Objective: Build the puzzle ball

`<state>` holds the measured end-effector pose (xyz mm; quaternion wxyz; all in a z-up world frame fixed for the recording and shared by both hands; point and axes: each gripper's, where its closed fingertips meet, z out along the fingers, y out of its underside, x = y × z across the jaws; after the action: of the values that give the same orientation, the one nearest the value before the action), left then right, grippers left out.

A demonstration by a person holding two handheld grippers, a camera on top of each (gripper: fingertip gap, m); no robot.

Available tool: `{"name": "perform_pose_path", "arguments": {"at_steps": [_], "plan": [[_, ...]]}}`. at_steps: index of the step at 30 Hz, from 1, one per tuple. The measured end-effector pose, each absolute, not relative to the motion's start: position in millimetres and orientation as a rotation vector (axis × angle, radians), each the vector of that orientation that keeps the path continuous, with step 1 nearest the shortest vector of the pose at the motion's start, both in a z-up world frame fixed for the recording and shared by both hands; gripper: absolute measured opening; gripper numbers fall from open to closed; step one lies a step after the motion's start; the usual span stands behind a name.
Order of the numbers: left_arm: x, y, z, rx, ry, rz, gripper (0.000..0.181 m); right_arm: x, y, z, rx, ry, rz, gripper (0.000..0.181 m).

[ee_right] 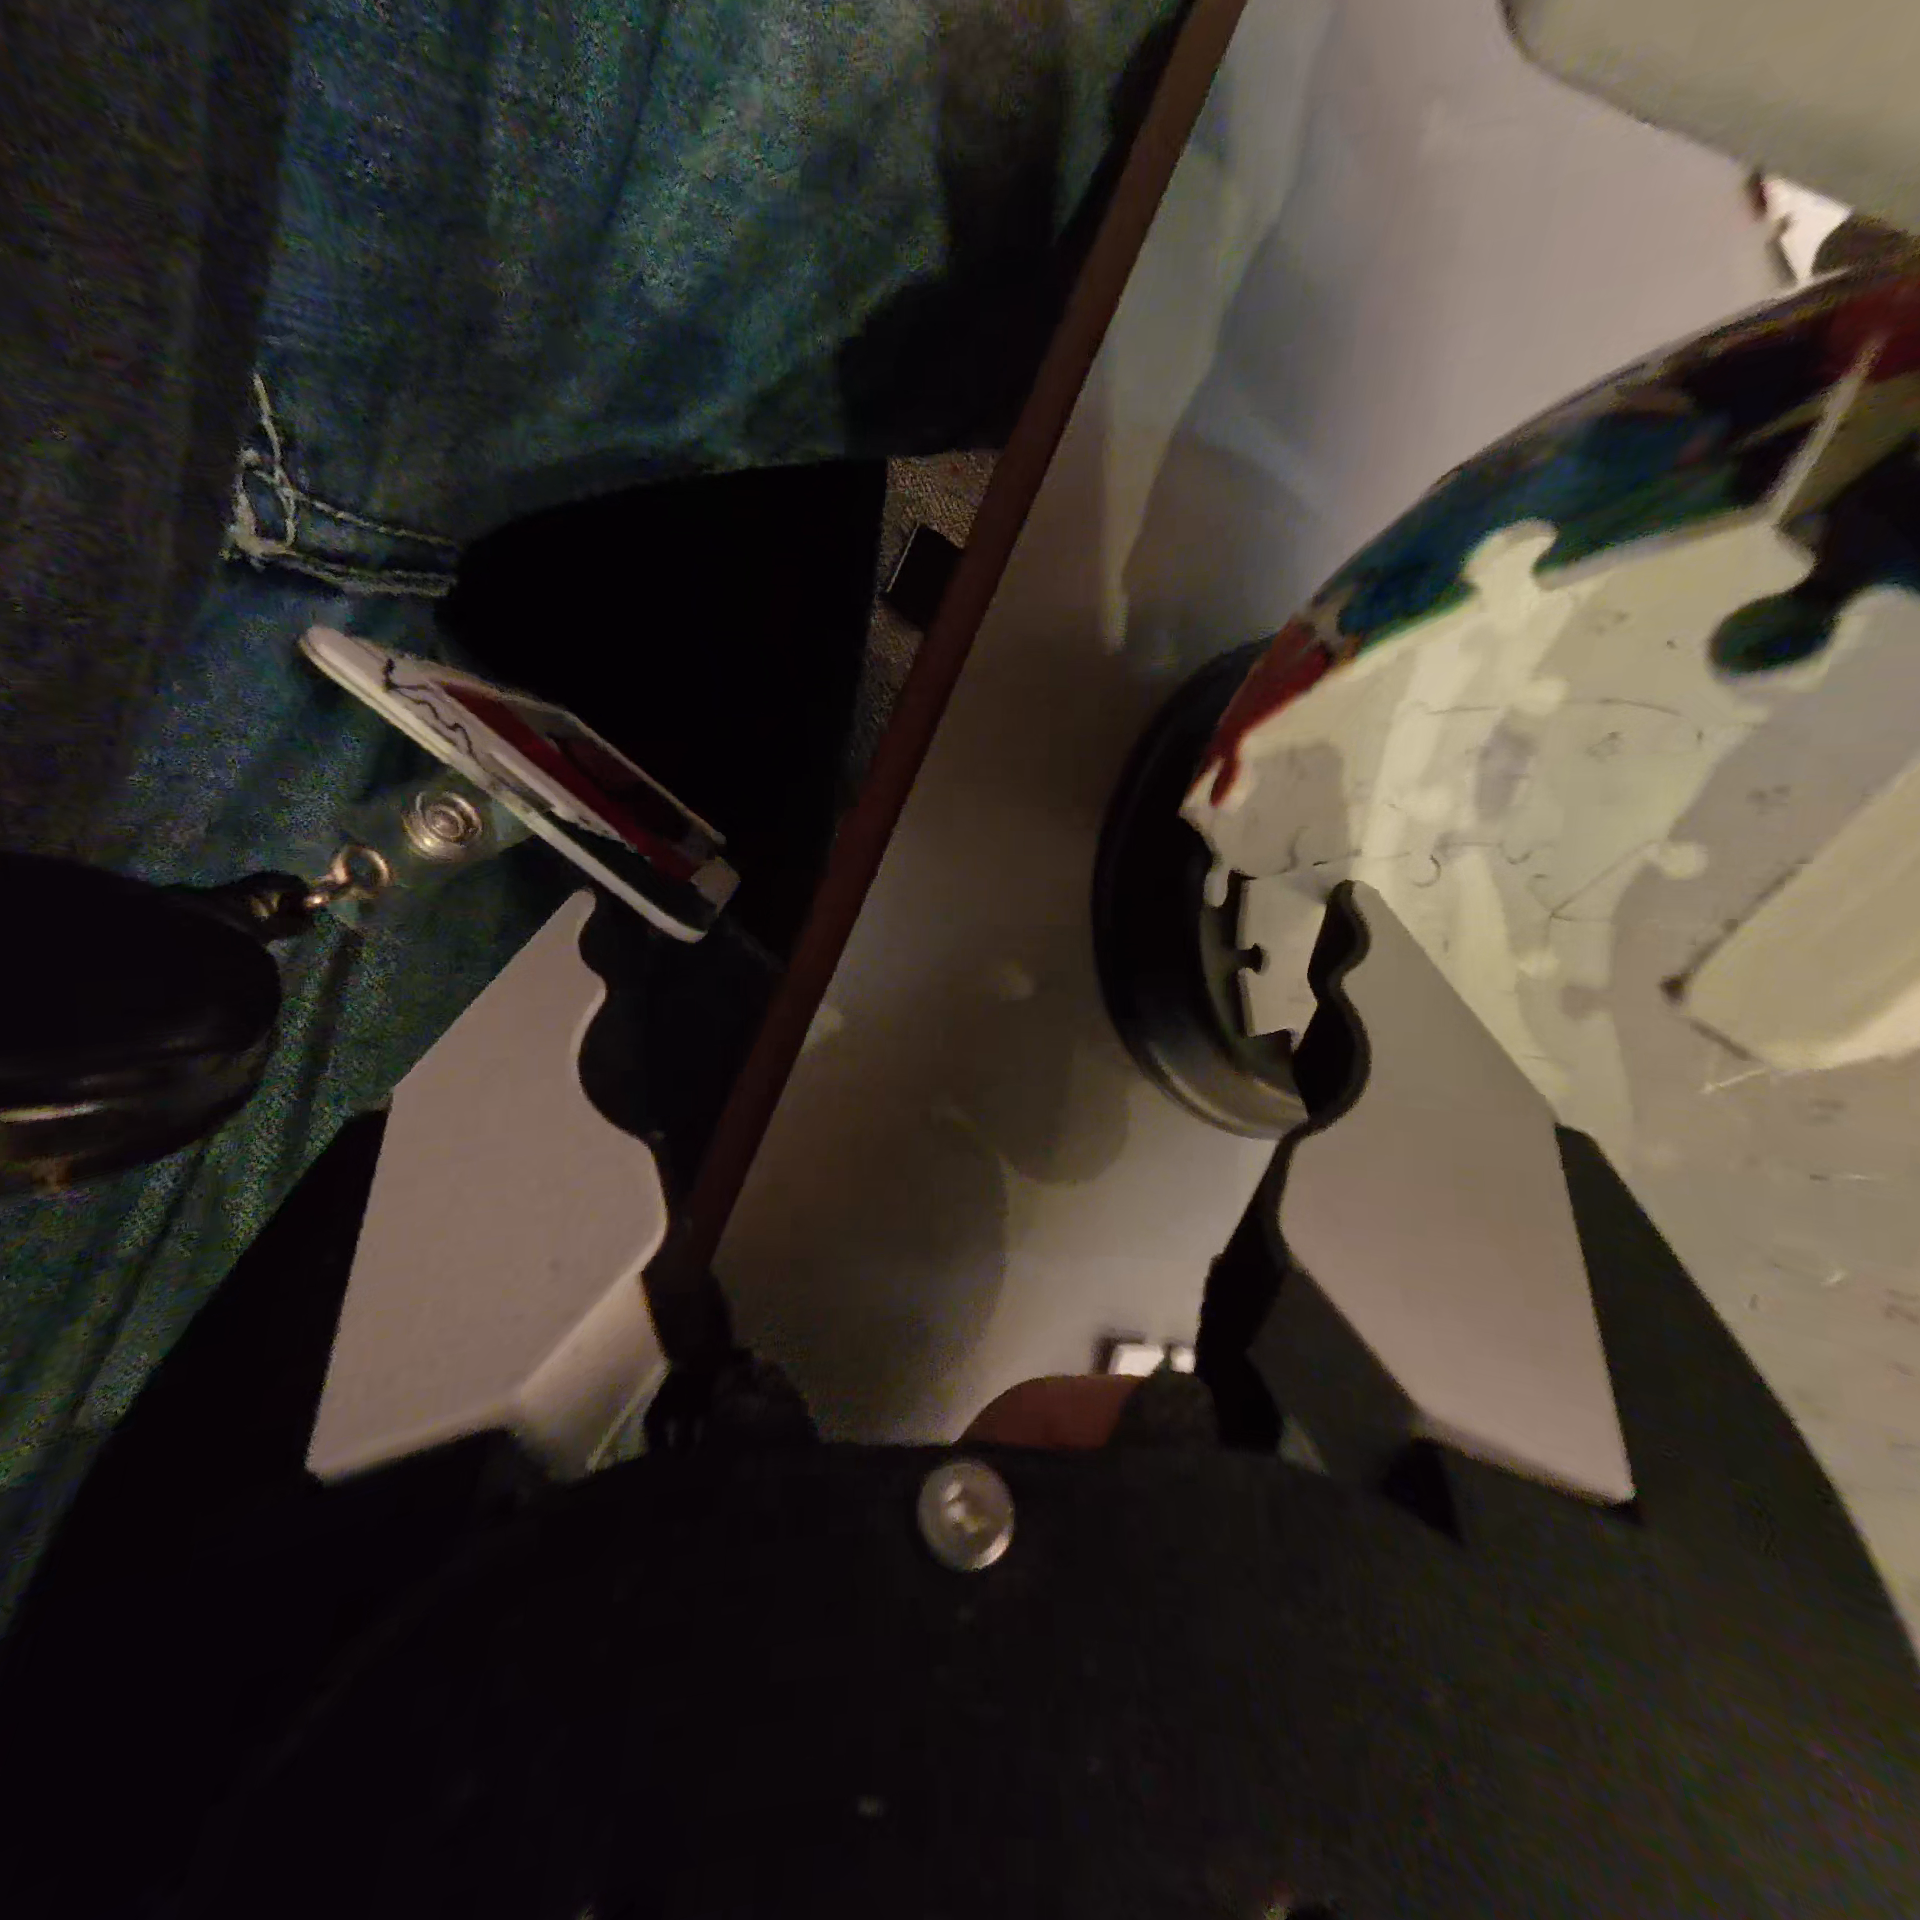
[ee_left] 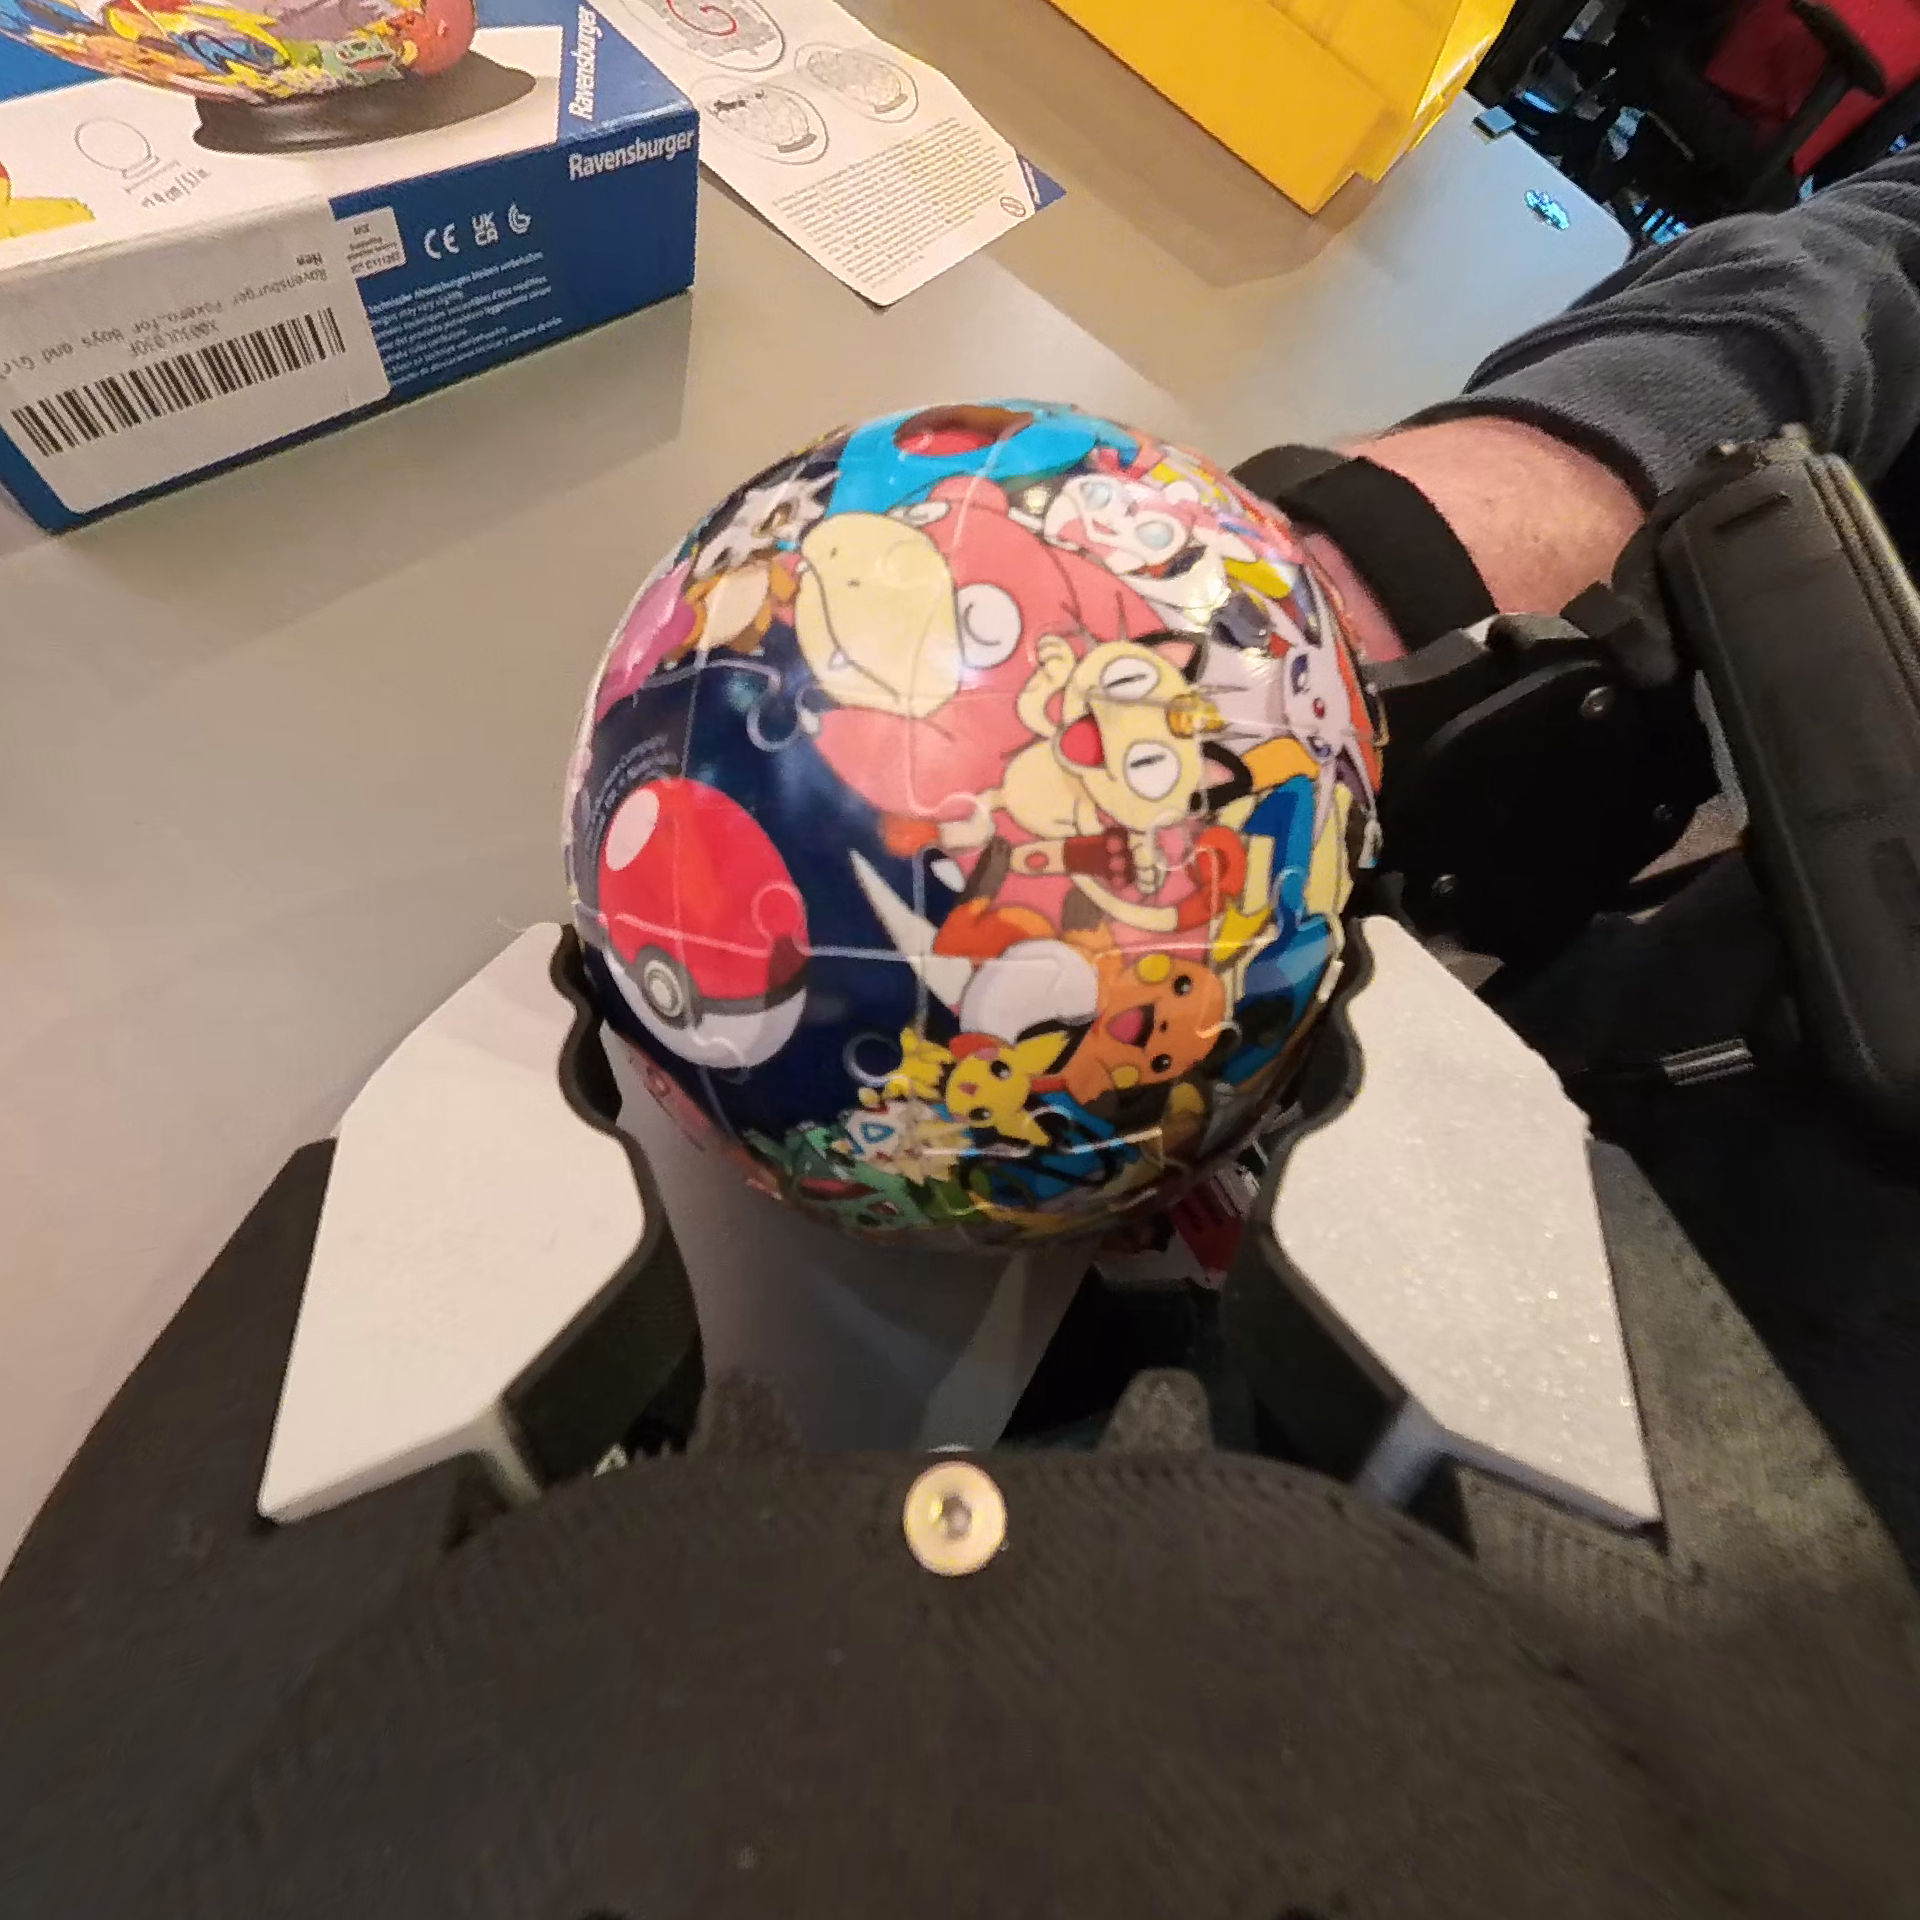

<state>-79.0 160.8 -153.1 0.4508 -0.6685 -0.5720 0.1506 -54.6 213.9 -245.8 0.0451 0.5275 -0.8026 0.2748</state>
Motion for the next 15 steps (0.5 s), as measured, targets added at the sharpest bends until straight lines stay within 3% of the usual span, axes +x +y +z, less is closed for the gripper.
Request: {"name": "perform_pose_path", "arguments": {"at_steps": [8,11,15], "plan": [[-80.8,160.9,-153.4,-1.706,-1.400,0.343,0.128,-52.5,218.7,-243.6,1.617,-2.530,0.851,0.135],[-81.2,161.7,-153.7,-1.710,-1.392,0.332,0.128,-53.9,216.7,-235.6,1.542,-2.607,0.912,0.120],[-83.8,166.7,-155.0,-1.726,-1.372,0.326,0.128,-62.7,220.4,-234.6,1.491,-2.632,0.902,0.121]]}}
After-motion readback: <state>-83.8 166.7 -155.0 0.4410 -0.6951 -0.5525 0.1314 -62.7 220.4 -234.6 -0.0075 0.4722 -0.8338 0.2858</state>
